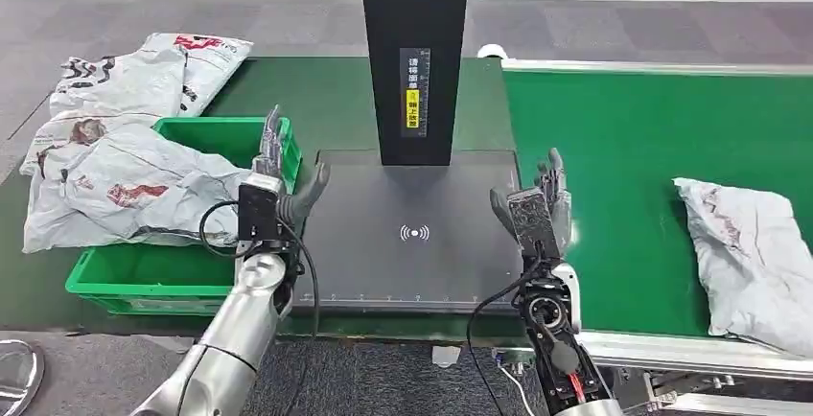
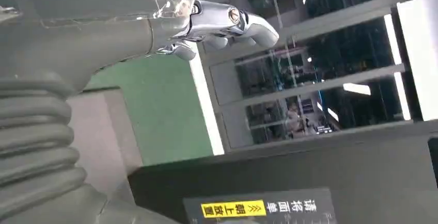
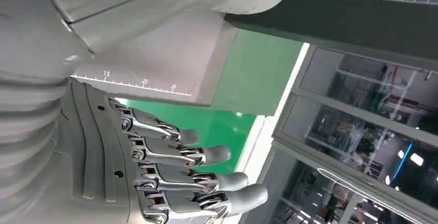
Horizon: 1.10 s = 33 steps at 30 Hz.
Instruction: Moved the parcel from conveyor to table for the left to box.
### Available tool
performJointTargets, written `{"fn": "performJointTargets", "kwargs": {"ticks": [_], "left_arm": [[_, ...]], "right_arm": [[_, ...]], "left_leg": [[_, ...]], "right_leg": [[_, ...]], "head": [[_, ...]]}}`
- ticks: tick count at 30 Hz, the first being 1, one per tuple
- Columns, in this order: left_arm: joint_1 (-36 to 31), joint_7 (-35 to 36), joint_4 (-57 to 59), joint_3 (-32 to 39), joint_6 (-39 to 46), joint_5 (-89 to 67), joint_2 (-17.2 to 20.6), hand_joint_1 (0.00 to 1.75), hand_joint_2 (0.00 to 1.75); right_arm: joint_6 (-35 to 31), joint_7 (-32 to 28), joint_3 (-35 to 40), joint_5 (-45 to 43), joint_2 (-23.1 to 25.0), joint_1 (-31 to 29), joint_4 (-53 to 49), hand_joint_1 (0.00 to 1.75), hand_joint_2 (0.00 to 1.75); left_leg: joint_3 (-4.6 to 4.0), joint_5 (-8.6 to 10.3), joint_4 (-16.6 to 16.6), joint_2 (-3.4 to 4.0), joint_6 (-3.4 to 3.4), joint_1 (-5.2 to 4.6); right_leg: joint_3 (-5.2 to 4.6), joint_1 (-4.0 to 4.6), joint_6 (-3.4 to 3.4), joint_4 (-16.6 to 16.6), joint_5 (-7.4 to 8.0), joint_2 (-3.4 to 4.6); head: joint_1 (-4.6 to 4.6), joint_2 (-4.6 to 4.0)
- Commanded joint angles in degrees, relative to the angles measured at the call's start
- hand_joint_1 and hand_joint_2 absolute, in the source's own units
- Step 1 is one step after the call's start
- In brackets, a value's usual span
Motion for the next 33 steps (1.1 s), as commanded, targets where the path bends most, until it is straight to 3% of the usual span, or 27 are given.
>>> {"fn": "performJointTargets", "kwargs": {"ticks": [1, 8, 17, 21, 25, 33], "left_arm": [[-4.72, -0.46, 8.76, -3.39, -3.58, 3.4, -0.07, 0.0, 1.75], [-8.36, 1.74, 19.43, -6.62, -14.45, 7.25, -2.49, 0.0, 1.75], [-9.8, 3.16, 27.42, -9.14, -18.85, 8.15, -4.89, 0.0, 1.75], [-9.91, 3.23, 27.68, -9.03, -18.54, 8.34, -4.95, 0.0, 1.75], [-10.07, 3.23, 27.45, -8.88, -18.69, 8.53, -4.95, 0.0, 1.75], [-10.93, 3.01, 27.76, -7.29, -13.76, 8.9, -4.59, 0.0, 1.75]], "right_arm": [[-0.16, 0.56, 1.63, 0.0, -0.45, -2.02, 2.31, 0.0, 1.75], [-0.16, 1.77, 1.35, 1.26, -0.14, -2.58, 2.43, 0.0, 1.75], [-0.54, 2.64, 0.64, 4.28, -1.14, -1.79, 4.31, 0.0, 1.75], [-4.59, 3.3, 0.75, 7.43, -1.51, -1.38, 4.29, 0.0, 1.75], [-4.66, 3.38, 0.6, 7.69, -1.82, -1.22, 3.86, 0.0, 1.75], [-13.61, 8.11, -2.08, 16.87, -4.99, -0.96, 5.91, 0.0, 1.75]], "left_leg": [[0.03, -0.01, -0.01, 0.02, 0.02, 0.03], [0.0, 0.02, -0.03, -0.03, 0.04, 0.01], [0.14, 0.01, -0.14, 0.01, 0.05, 0.01], [0.06, -0.03, -0.06, 0.03, 0.06, -0.03], [0.01, -0.04, -0.01, 0.06, 0.07, 0.0], [0.07, 0.0, -0.09, 0.01, 0.1, 0.0]], "right_leg": [[0.05, 0.04, 0.0, -0.06, 0.01, 0.0], [0.05, 0.02, 0.03, -0.09, 0.04, 0.02], [0.19, 0.06, 0.04, -0.25, 0.06, 0.04], [0.05, 0.01, 0.03, -0.11, 0.02, 0.08], [0.0, 0.04, 0.03, -0.08, 0.03, 0.11], [0.11, 0.05, 0.05, -0.21, 0.05, 0.04]], "head": [[0.0, 0.0], [0.0, 0.02], [0.0, 0.02], [0.0, 0.0], [0.0, 0.0], [0.0, 0.0]]}}
